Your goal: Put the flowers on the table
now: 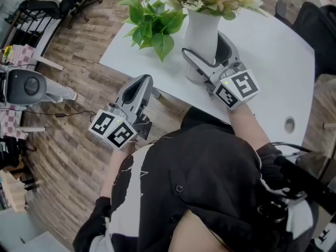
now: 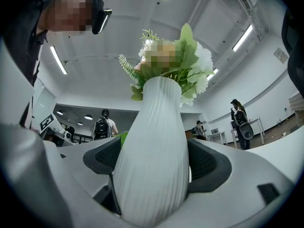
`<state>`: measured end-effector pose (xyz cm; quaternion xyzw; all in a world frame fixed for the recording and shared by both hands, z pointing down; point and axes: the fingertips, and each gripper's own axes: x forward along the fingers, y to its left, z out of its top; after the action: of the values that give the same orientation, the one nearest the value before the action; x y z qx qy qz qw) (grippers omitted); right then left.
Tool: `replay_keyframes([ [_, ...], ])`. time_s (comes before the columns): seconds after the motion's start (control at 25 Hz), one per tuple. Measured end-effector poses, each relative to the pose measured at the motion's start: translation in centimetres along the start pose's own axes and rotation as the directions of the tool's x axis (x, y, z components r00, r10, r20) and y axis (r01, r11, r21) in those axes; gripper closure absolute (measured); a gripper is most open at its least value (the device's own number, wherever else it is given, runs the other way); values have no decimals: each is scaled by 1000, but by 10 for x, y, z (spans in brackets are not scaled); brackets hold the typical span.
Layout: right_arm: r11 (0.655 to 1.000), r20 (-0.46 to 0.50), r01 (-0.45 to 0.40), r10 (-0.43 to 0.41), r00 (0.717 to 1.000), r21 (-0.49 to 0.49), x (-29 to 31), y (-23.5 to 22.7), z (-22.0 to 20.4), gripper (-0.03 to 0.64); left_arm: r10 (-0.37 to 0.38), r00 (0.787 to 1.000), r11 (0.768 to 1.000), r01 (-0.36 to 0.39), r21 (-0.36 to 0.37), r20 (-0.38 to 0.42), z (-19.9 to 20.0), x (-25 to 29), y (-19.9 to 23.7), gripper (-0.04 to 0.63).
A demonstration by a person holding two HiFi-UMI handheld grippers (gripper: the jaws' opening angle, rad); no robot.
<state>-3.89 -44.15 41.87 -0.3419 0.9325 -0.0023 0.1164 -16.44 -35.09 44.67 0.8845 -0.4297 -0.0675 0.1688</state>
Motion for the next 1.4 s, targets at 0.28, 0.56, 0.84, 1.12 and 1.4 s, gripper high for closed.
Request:
replay_keyframes([
  [0.28, 999, -6, -2, 1, 1000, -41, -3, 8, -1, 184, -28, 1000, 1000, 28, -1, -4, 0, 4, -5, 584],
  [0.56, 999, -37, 13, -15, 999, -40, -6, 8, -2, 184, -20, 1000, 1000, 20, -22, -18, 6, -3, -5, 584],
  [0.84, 999, -112, 48, -50, 992, -19, -10, 5, -4, 184, -23, 998, 998, 19, -64, -52, 20, -5, -13, 584],
  [1.12, 997, -186, 74, -72, 980, -1, -9, 0, -7, 184, -11, 994, 993, -1, -121, -106, 25, -8, -19, 584],
  [1.4, 996, -271, 79, -87, 959, -39, -7, 9, -2, 184, 8, 993, 989, -25, -148, -117, 39, -19, -23, 584],
])
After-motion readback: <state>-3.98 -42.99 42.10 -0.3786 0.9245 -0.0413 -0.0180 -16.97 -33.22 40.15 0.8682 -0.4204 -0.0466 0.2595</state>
